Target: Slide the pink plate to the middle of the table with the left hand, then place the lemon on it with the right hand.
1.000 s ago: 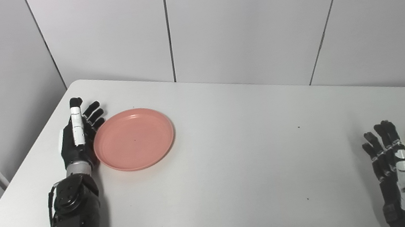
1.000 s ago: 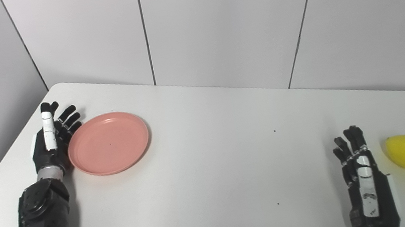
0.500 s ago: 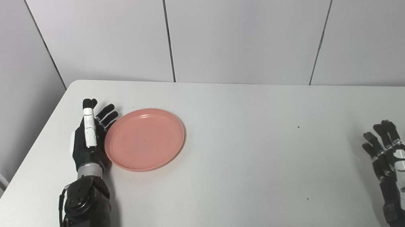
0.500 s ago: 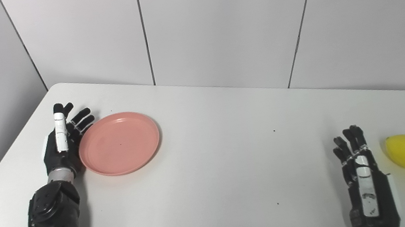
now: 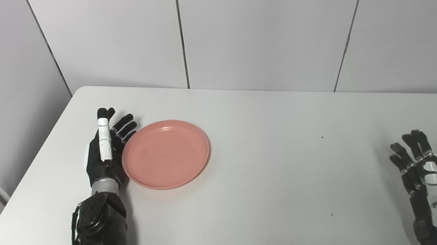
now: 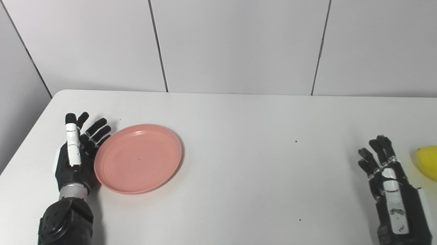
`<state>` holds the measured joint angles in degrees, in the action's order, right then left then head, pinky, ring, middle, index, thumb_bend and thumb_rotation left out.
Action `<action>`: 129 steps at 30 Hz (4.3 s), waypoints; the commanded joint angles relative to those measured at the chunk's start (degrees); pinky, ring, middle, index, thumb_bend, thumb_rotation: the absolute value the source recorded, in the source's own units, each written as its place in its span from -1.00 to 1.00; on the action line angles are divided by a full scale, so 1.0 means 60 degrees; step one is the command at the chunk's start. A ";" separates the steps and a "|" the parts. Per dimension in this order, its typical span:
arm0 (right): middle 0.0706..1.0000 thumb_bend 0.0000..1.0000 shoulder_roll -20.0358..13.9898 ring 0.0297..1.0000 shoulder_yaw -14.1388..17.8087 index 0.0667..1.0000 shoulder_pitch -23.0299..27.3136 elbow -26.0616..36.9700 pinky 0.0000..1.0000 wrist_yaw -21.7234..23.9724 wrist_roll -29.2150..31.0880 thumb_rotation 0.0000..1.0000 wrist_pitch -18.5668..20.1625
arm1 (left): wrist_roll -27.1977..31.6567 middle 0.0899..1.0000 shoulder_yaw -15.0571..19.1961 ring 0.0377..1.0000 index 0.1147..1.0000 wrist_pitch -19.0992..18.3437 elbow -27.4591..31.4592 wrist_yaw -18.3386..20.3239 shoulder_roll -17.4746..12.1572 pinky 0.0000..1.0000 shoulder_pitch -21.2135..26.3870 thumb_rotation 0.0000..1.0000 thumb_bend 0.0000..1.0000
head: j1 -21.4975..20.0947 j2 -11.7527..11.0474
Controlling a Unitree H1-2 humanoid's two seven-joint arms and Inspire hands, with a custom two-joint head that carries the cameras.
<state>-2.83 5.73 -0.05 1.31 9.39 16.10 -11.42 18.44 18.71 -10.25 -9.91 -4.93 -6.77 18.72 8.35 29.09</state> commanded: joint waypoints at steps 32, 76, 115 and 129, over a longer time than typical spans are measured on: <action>0.87 0.31 0.0508 0.79 -0.0374 0.85 -0.0433 -0.0087 0.82 -0.0236 0.0088 0.53 0.0462 | -0.0576 0.42 -0.0883 0.45 0.74 0.0935 0.0000 -0.0059 0.1445 0.45 -0.0376 0.63 0.60 | -0.0514 0.0243; 0.85 0.40 0.1092 0.74 -0.0902 0.81 -0.0414 0.0377 0.80 -0.0855 -0.0612 0.41 0.0845 | -0.1231 0.59 -0.2077 0.67 0.78 0.1089 0.0746 -0.0193 0.2551 0.78 -0.0945 0.63 0.56 | -0.2047 0.0716; 0.85 0.51 0.1353 0.71 -0.1126 0.81 -0.0339 0.0331 0.78 -0.1026 -0.0904 0.37 0.0866 | -0.0984 0.66 -0.2619 0.73 0.89 0.0556 0.1029 0.0420 0.2683 0.95 -0.0840 0.62 0.50 | -0.2819 0.0898; 0.84 0.51 0.1352 0.69 -0.1137 0.81 -0.0383 0.0365 0.75 -0.1066 -0.0991 0.37 0.0884 | -0.1082 0.65 -0.3018 0.72 0.88 0.0442 0.1180 0.0462 0.2788 0.84 -0.1012 0.59 0.55 | -0.2901 0.0956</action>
<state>4.41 -0.78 -1.07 4.56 3.05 10.15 -5.91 12.07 1.26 -7.04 -4.28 -2.59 8.94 12.61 -9.14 34.89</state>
